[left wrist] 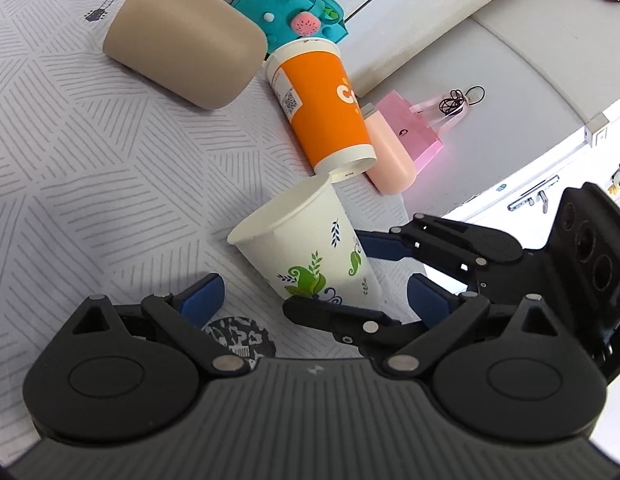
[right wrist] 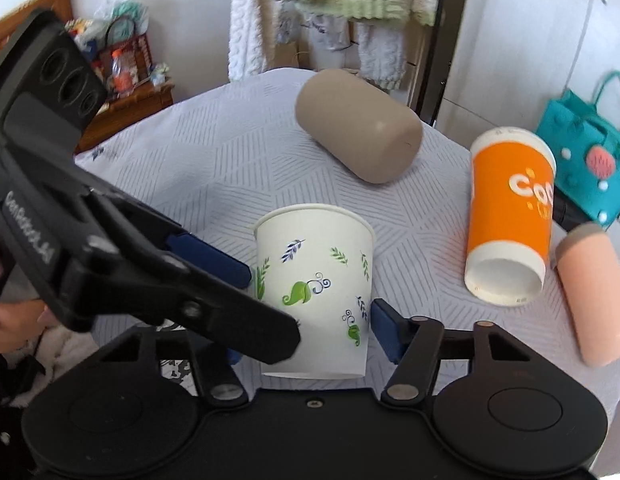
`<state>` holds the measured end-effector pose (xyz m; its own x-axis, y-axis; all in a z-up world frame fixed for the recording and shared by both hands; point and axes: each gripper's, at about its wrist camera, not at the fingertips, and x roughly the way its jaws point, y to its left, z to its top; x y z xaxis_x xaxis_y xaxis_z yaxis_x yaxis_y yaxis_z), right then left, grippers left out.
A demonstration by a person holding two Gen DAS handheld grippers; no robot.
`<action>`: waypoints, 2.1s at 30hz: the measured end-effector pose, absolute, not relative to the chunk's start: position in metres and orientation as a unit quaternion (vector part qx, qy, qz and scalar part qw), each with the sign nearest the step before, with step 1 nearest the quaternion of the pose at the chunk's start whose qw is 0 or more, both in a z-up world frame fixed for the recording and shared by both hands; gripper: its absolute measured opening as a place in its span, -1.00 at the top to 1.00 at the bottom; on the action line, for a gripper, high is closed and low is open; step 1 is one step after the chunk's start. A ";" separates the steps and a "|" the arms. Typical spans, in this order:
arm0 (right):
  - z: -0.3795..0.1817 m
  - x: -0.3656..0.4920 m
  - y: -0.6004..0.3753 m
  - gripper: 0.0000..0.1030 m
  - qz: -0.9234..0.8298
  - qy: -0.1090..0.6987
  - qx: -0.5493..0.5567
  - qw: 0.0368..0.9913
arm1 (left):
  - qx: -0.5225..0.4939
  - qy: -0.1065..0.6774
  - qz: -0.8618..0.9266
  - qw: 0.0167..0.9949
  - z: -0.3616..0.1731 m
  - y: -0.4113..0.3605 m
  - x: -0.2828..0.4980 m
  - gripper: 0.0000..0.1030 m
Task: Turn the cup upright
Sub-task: 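Lower the upright white cup onto the table and open the right gripper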
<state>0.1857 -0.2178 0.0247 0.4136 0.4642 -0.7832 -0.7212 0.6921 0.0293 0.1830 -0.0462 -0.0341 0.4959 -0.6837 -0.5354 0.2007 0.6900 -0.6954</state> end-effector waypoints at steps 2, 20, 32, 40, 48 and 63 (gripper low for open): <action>0.023 0.186 -0.225 -0.28 0.366 0.406 -0.129 0.827 | -0.289 0.418 -0.278 0.816 -0.035 -0.047 0.184 -0.81; 0.019 0.164 -0.221 -0.28 0.394 0.270 -0.148 0.866 | -0.159 0.306 -0.267 0.900 -0.006 -0.047 0.160 -0.18; 0.008 0.181 -0.185 -0.28 0.364 0.226 -0.171 0.887 | -0.099 0.256 -0.233 0.933 -0.001 -0.034 0.168 -0.17; -0.002 0.190 -0.186 -0.25 0.343 0.220 -0.156 0.900 | -0.106 0.269 -0.257 0.922 -0.004 -0.030 0.175 -0.17; -0.006 0.190 -0.185 -0.27 0.337 0.237 -0.154 0.898 | -0.075 0.268 -0.249 0.928 -0.009 -0.038 0.177 -0.16; 0.004 0.160 -0.210 -0.52 0.284 0.223 -0.142 0.921 | -0.082 0.278 -0.265 0.919 0.000 -0.040 0.157 -0.36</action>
